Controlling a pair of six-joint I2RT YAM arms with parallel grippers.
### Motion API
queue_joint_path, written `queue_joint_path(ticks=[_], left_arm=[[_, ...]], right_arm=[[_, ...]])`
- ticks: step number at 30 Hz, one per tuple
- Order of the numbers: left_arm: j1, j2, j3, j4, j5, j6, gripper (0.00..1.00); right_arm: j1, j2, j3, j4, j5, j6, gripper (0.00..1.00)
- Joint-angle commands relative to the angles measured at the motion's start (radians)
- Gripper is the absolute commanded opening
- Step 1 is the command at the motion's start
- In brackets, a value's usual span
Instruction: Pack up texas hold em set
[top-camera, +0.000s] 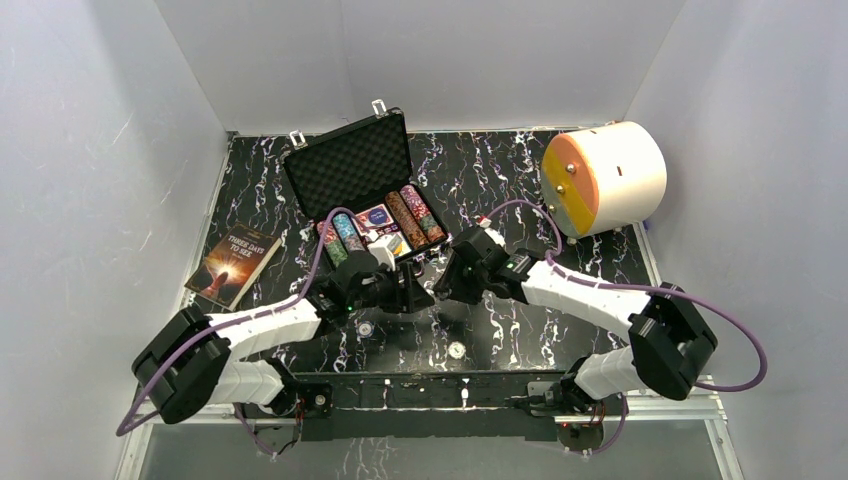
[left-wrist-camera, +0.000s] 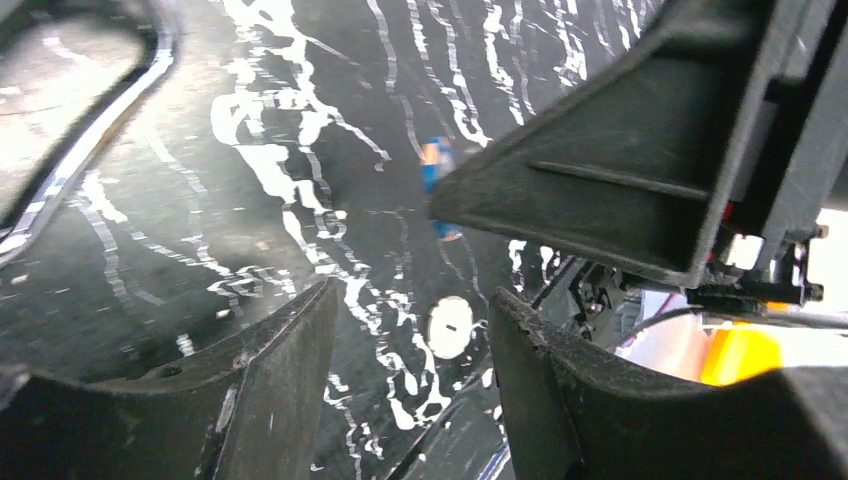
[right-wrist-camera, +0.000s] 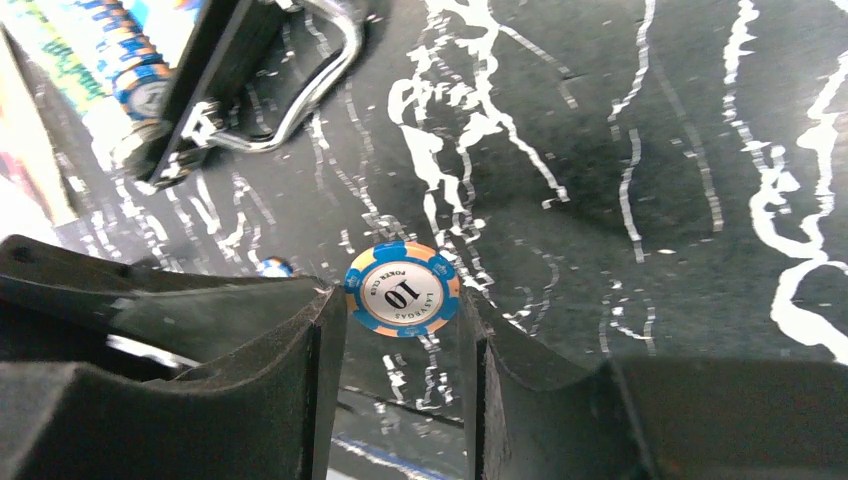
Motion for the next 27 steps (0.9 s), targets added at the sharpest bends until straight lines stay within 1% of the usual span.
queue_joint_path(ticks=[1, 3, 4, 7, 9, 12, 14, 17, 19, 21, 23, 25, 26, 27], left_arm=[[-0.080, 0.004, 0.034, 0.121, -0.134, 0.009, 0.56], [-0.089, 0.011, 0.023, 0.162, -0.153, -0.011, 0.56], [-0.092, 0.016, 0.018, 0.183, -0.158, -0.022, 0.53], [-0.105, 0.032, 0.022, 0.204, -0.197, -0.038, 0.40], [-0.108, 0.030, 0.019, 0.214, -0.248, -0.046, 0.35], [-0.107, 0.014, 0.012, 0.235, -0.296, -0.043, 0.33], [-0.108, 0.003, 0.012, 0.240, -0.319, -0.041, 0.30], [-0.109, -0.011, 0.005, 0.257, -0.326, -0.027, 0.15], [-0.108, -0.016, 0.000, 0.265, -0.326, -0.013, 0.00], [-0.109, -0.022, 0.000, 0.264, -0.317, 0.012, 0.00], [-0.108, -0.035, 0.010, 0.229, -0.299, 0.057, 0.00], [-0.108, -0.049, 0.040, 0.139, -0.281, 0.134, 0.00], [-0.108, -0.057, 0.065, 0.064, -0.282, 0.185, 0.00], [-0.108, -0.064, 0.098, -0.027, -0.304, 0.267, 0.00]], right_arm=[[-0.002, -0.048, 0.049, 0.098, -0.082, 0.102, 0.43], [-0.001, -0.051, 0.049, 0.104, -0.085, 0.112, 0.43], [-0.002, -0.052, 0.049, 0.106, -0.089, 0.118, 0.43], [-0.002, -0.052, 0.048, 0.116, -0.097, 0.128, 0.44], [-0.002, -0.051, 0.048, 0.120, -0.100, 0.130, 0.44], [-0.004, -0.050, 0.044, 0.129, -0.110, 0.138, 0.44], [-0.005, -0.050, 0.042, 0.136, -0.114, 0.141, 0.44], [-0.008, -0.048, 0.045, 0.139, -0.117, 0.138, 0.44], [-0.011, -0.045, 0.046, 0.140, -0.117, 0.132, 0.44], [-0.014, -0.041, 0.048, 0.140, -0.119, 0.121, 0.48], [-0.022, -0.042, 0.047, 0.148, -0.125, 0.097, 0.56], [-0.045, -0.054, 0.047, 0.159, -0.136, 0.063, 0.61], [-0.055, -0.065, 0.047, 0.161, -0.136, 0.046, 0.63], [-0.067, -0.085, 0.048, 0.162, -0.132, 0.033, 0.64]])
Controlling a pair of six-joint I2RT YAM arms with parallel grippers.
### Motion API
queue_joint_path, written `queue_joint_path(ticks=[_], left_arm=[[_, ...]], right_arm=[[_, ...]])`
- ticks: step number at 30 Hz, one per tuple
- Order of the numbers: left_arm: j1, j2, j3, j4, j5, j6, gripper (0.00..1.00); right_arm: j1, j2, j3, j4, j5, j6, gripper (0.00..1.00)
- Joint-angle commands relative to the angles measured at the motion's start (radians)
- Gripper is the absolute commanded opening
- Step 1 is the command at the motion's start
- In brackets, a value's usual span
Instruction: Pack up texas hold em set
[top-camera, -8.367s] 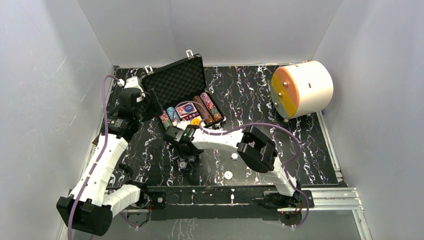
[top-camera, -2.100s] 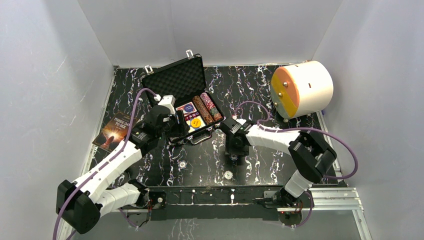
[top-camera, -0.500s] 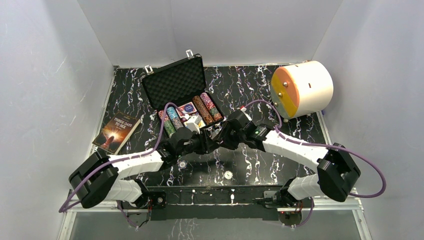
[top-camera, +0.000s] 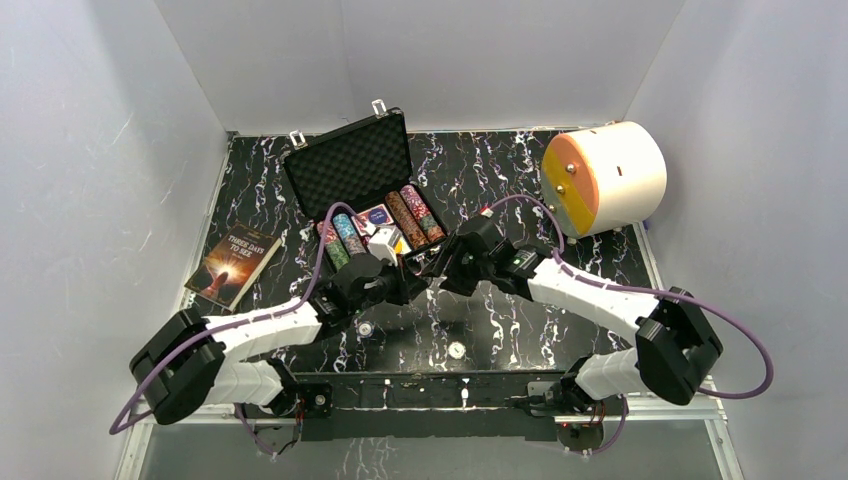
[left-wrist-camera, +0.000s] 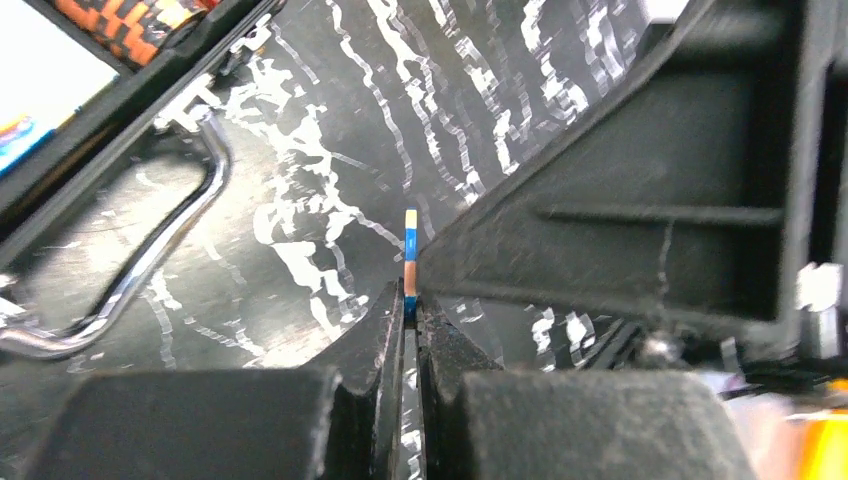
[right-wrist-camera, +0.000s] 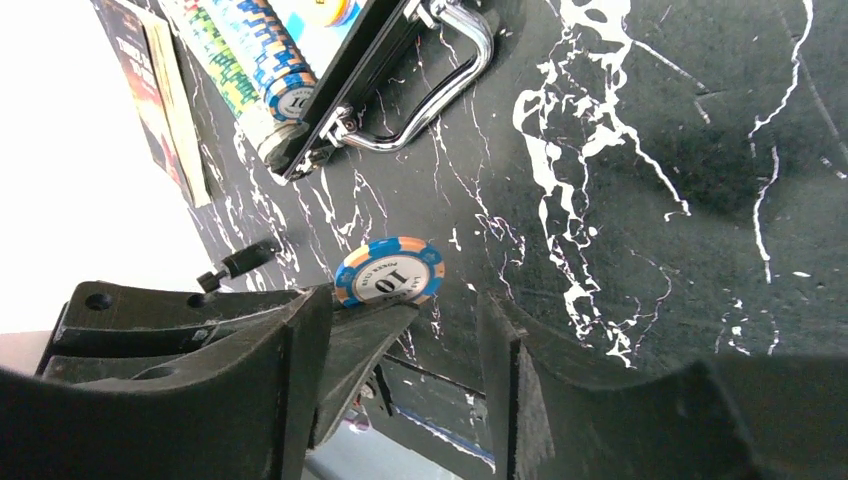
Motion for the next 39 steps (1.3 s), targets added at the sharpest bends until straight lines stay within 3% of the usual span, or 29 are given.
queue_joint_path(ticks=[1, 4, 11, 16, 18, 23, 39], left_arm=[[0.001, -0.063, 0.128, -0.266, -0.061, 0.271, 0.00], [0.020, -0.071, 0.235, -0.508, -0.128, 0.442, 0.00], [0.088, 0.021, 0.493, -0.898, -0.190, 0.715, 0.00], [0.193, 0.105, 0.592, -1.065, -0.080, 0.951, 0.00], [0.223, 0.123, 0.604, -1.093, -0.126, 1.006, 0.00], [0.270, 0.197, 0.650, -1.149, -0.009, 1.093, 0.00], [0.283, 0.365, 0.694, -1.157, -0.076, 1.127, 0.00]], right_arm=[[-0.042, -0.068, 0.034, 0.033, -0.009, -0.078, 0.64], [-0.068, -0.132, 0.020, 0.033, 0.024, -0.116, 0.66], [-0.101, -0.207, -0.040, 0.041, 0.046, -0.149, 0.66], [-0.104, -0.223, -0.075, 0.053, 0.028, -0.151, 0.66], [-0.104, -0.231, -0.089, 0.056, 0.027, -0.149, 0.66], [-0.106, -0.238, -0.102, 0.061, 0.017, -0.154, 0.66], [-0.106, -0.226, -0.118, 0.071, 0.002, -0.153, 0.66]])
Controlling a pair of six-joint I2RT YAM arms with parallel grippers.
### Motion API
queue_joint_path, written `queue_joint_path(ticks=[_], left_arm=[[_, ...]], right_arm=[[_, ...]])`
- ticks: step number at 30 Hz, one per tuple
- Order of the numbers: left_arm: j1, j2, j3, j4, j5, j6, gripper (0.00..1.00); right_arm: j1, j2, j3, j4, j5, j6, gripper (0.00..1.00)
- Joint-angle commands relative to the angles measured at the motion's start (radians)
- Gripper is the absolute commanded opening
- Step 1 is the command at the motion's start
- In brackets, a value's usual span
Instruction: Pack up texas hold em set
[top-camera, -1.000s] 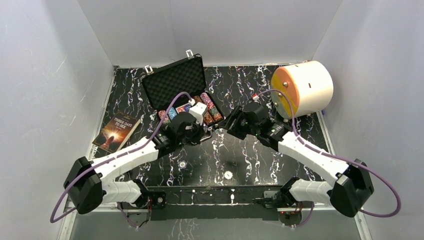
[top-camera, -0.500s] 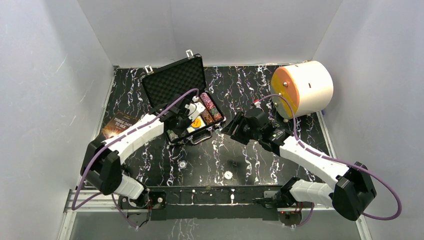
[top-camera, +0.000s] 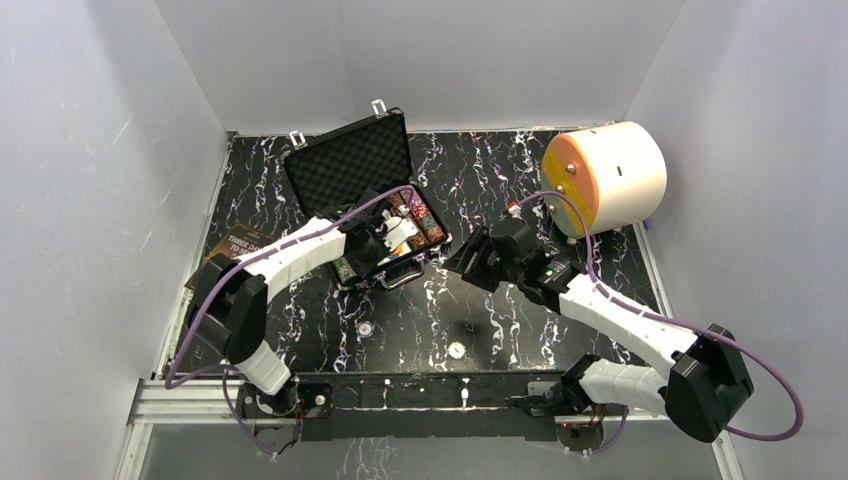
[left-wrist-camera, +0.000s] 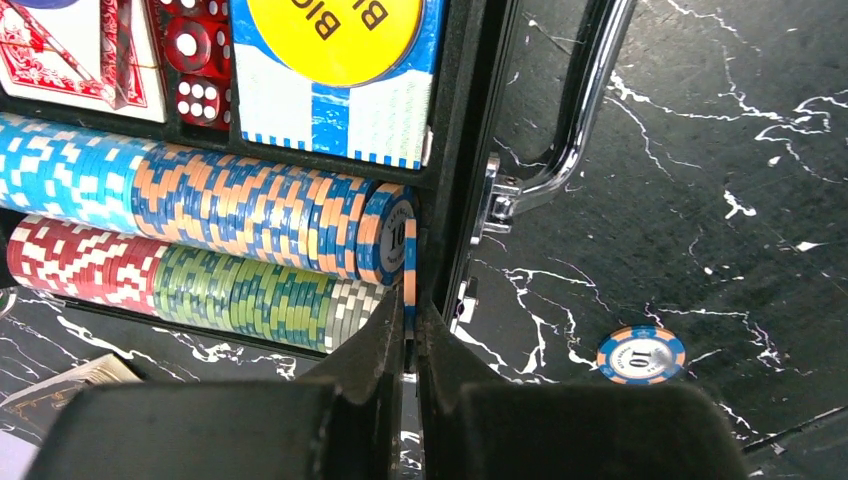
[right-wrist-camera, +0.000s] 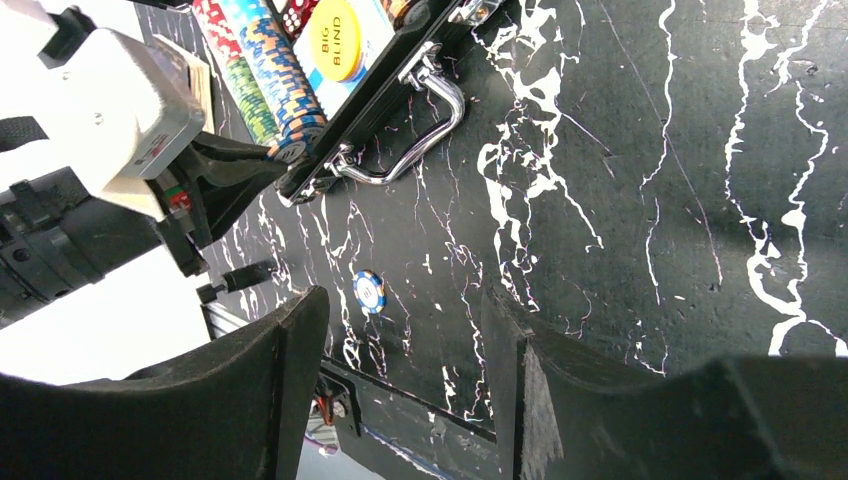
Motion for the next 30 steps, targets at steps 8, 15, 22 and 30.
queue_joint_path(ticks=[8, 15, 22, 30], left_arm=[[0.007, 0.030, 0.053, -0.019, -0.109, -0.025, 0.26], [0.006, -0.096, 0.066, 0.032, -0.079, -0.032, 0.35], [0.006, -0.322, 0.005, 0.236, -0.126, -0.100, 0.44], [0.008, -0.605, -0.074, 0.490, -0.509, -0.418, 0.90]], right_arm=[[-0.004, -0.009, 0.002, 0.042, -0.011, -0.013, 0.66], [-0.004, 0.022, 0.014, 0.046, -0.035, -0.027, 0.66], [0.002, 0.119, 0.083, 0.014, -0.067, -0.114, 0.66], [0.254, 0.426, 0.349, -0.146, 0.108, -0.236, 0.69]])
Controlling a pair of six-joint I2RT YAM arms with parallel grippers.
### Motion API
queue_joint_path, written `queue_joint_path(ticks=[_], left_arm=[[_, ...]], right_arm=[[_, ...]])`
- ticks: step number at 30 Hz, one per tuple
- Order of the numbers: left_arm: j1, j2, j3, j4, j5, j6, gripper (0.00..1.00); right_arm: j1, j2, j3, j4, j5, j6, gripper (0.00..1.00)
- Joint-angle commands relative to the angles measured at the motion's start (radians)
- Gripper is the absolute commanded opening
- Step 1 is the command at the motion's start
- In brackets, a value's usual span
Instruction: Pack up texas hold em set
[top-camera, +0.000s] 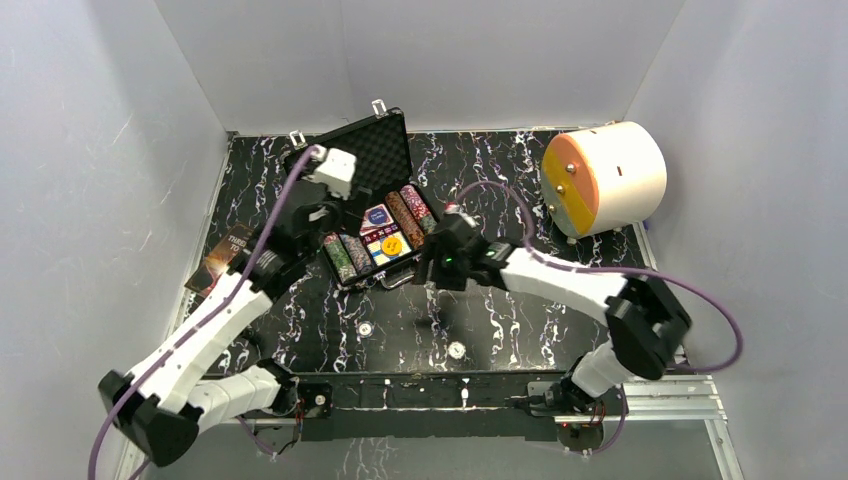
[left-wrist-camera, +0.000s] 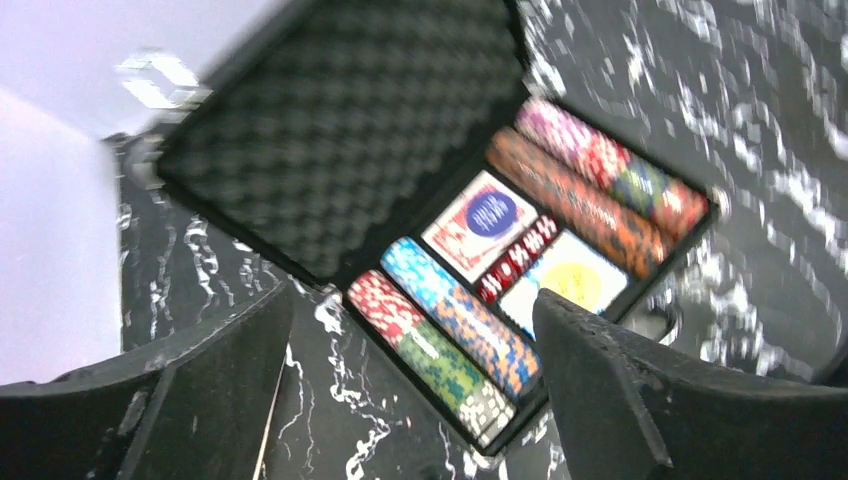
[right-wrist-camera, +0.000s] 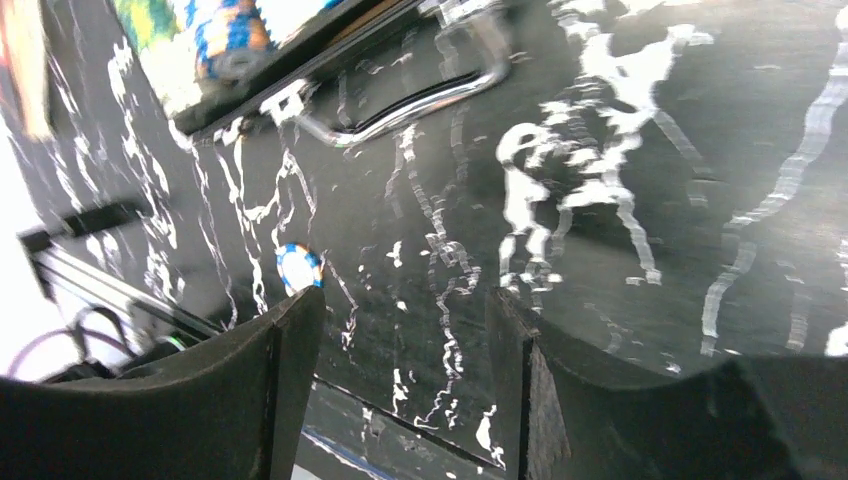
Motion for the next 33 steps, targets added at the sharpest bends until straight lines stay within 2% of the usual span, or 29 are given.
queue_joint_path(ticks=[1, 3, 7, 14, 18, 33], left_arm=[[0.008, -0.108, 0.011, 0.100, -0.238, -0.180, 0.93], [0.008, -0.130, 0.042, 0.060, -0.256, -0.190, 0.98], [0.008, -0.166, 0.099, -0.007, -0.352, -0.230, 0.98], [0.008, -0.195, 0.166, -0.117, -0.377, -0.300, 0.98], [0.008, -0.207, 0.154, -0.110, -0.375, -0.296, 0.98], [0.008, -0.195, 0.112, -0.081, -0.385, -0.273, 0.98]], right_arm=[[0.169, 0.157, 0.197, -0.100, 0.131, -0.118, 0.69], [0.233, 0.277, 0.324, -0.155, 0.161, -0.150, 0.70], [0.316, 0.488, 0.543, -0.279, 0.230, -0.193, 0.70], [0.394, 0.703, 0.801, -0.422, 0.255, -0.248, 0.70], [0.419, 0.754, 0.862, -0.459, 0.258, -0.276, 0.69], [0.461, 0.854, 0.929, -0.556, 0.215, -0.394, 0.66]])
